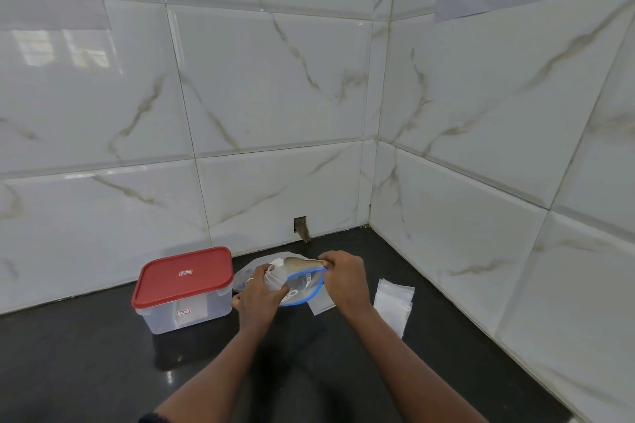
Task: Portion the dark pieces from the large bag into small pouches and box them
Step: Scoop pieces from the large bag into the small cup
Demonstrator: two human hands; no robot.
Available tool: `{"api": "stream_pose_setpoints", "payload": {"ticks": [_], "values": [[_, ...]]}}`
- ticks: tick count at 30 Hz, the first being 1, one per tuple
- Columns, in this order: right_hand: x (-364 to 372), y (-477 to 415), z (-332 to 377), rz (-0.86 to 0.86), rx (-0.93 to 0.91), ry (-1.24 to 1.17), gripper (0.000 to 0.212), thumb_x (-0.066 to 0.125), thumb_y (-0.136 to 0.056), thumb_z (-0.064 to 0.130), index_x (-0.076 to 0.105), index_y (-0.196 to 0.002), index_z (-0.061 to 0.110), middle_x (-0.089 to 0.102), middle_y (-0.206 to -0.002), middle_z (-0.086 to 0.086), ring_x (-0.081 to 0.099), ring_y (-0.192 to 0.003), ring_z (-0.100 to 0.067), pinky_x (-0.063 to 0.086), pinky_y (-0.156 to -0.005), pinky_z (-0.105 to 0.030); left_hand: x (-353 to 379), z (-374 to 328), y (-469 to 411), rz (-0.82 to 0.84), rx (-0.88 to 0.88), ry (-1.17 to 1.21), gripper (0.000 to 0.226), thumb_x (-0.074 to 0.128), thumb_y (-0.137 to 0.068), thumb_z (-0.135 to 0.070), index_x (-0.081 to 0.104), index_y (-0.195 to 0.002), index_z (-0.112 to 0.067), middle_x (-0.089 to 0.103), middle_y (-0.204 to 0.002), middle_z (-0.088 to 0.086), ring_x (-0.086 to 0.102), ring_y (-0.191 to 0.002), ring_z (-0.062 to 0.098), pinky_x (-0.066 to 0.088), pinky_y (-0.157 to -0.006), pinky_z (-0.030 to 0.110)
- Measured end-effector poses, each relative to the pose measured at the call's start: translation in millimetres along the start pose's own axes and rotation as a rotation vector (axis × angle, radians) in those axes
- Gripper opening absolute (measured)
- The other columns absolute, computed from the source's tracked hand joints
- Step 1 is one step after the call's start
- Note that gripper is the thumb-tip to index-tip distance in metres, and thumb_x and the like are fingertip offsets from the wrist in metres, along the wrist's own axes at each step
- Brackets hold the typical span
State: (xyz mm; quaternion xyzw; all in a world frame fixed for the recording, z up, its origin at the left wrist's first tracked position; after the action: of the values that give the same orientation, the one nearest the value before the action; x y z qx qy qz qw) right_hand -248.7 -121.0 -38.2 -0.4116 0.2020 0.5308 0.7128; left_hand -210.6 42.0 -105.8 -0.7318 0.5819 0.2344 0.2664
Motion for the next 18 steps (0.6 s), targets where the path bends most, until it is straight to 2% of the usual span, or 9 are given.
{"api": "stream_pose_setpoints", "payload": {"ticks": [3, 6, 10, 12, 15, 17, 18], "values": [[-2, -3, -13, -0.024, 0.203, -0.043, 0.027, 0.048, -0.095, 0.01, 0.071, -0.109, 0.011, 0.072, -0.097, -0.006, 0.065, -0.078, -0.012, 0.05, -0.07, -0.014, -2, 3, -2, -0.026, 0.001, -0.017, 0.057, 0.068, -0.081, -0.036, 0.044, -0.13, -0.019, 0.054, -0.129, 0.006, 0.048, -0.119, 0.024, 0.035, -0.1, 0.044], [2, -7, -24, 0.013, 0.331, -0.098, 0.027, 0.047, -0.092, 0.008, 0.074, -0.099, 0.01, 0.072, -0.089, -0.008, 0.069, -0.075, -0.019, 0.059, -0.074, -0.03, -3, 6, -3, -0.032, 0.009, 0.0, 0.056, 0.069, -0.081, -0.035, 0.045, -0.129, -0.019, 0.055, -0.127, 0.006, 0.05, -0.117, 0.024, 0.037, -0.098, 0.044], [19, -7, -33, 0.187, 0.461, -0.083, 0.024, 0.049, -0.09, 0.012, 0.07, -0.1, 0.01, 0.068, -0.1, -0.015, 0.069, -0.08, -0.025, 0.059, -0.077, -0.036, -2, 9, -2, -0.023, 0.001, -0.014, 0.057, 0.068, -0.081, -0.036, 0.044, -0.129, -0.02, 0.054, -0.128, 0.006, 0.049, -0.118, 0.024, 0.036, -0.1, 0.044], [29, -1, -32, 0.224, 0.467, -0.112, 0.021, 0.052, -0.092, 0.011, 0.07, -0.103, 0.01, 0.069, -0.1, -0.014, 0.069, -0.073, -0.02, 0.06, -0.073, -0.031, -1, 12, -1, -0.009, 0.012, -0.008, 0.057, 0.069, -0.081, -0.035, 0.044, -0.129, -0.02, 0.055, -0.129, 0.005, 0.05, -0.118, 0.024, 0.037, -0.101, 0.045], [47, 11, -26, 0.227, 0.421, -0.218, 0.022, 0.054, -0.094, 0.01, 0.068, -0.11, 0.008, 0.07, -0.096, -0.01, 0.064, -0.059, -0.006, 0.054, -0.059, -0.011, 2, 18, 1, 0.032, 0.05, 0.018, 0.059, 0.071, -0.079, -0.034, 0.044, -0.129, -0.019, 0.055, -0.127, 0.005, 0.051, -0.117, 0.023, 0.038, -0.103, 0.048], [61, 19, -21, 0.209, 0.445, -0.268, 0.021, 0.053, -0.095, 0.012, 0.068, -0.108, 0.005, 0.071, -0.094, -0.009, 0.063, -0.061, -0.004, 0.048, -0.053, -0.007, 2, 22, 2, 0.067, 0.065, 0.057, 0.063, 0.074, -0.076, -0.035, 0.044, -0.128, -0.019, 0.055, -0.127, 0.005, 0.052, -0.116, 0.023, 0.039, -0.102, 0.05], [68, 23, -18, 0.206, 0.464, -0.277, 0.021, 0.053, -0.095, 0.012, 0.069, -0.105, 0.005, 0.071, -0.093, -0.009, 0.064, -0.066, -0.005, 0.046, -0.055, -0.008, 1, 24, 3, 0.084, 0.065, 0.075, 0.066, 0.075, -0.073, -0.038, 0.043, -0.128, -0.019, 0.055, -0.126, 0.005, 0.052, -0.116, 0.023, 0.04, -0.102, 0.051]]}}
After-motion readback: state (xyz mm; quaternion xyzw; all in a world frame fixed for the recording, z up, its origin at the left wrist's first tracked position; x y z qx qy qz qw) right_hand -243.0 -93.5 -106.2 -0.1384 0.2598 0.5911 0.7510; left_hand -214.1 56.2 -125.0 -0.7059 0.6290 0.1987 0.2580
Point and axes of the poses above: each hand's wrist, its own y-axis away from the middle knuckle, its own x-axis out of the palm, z = x × y, the point moved 2 cm from there along -y, towards the middle knuckle
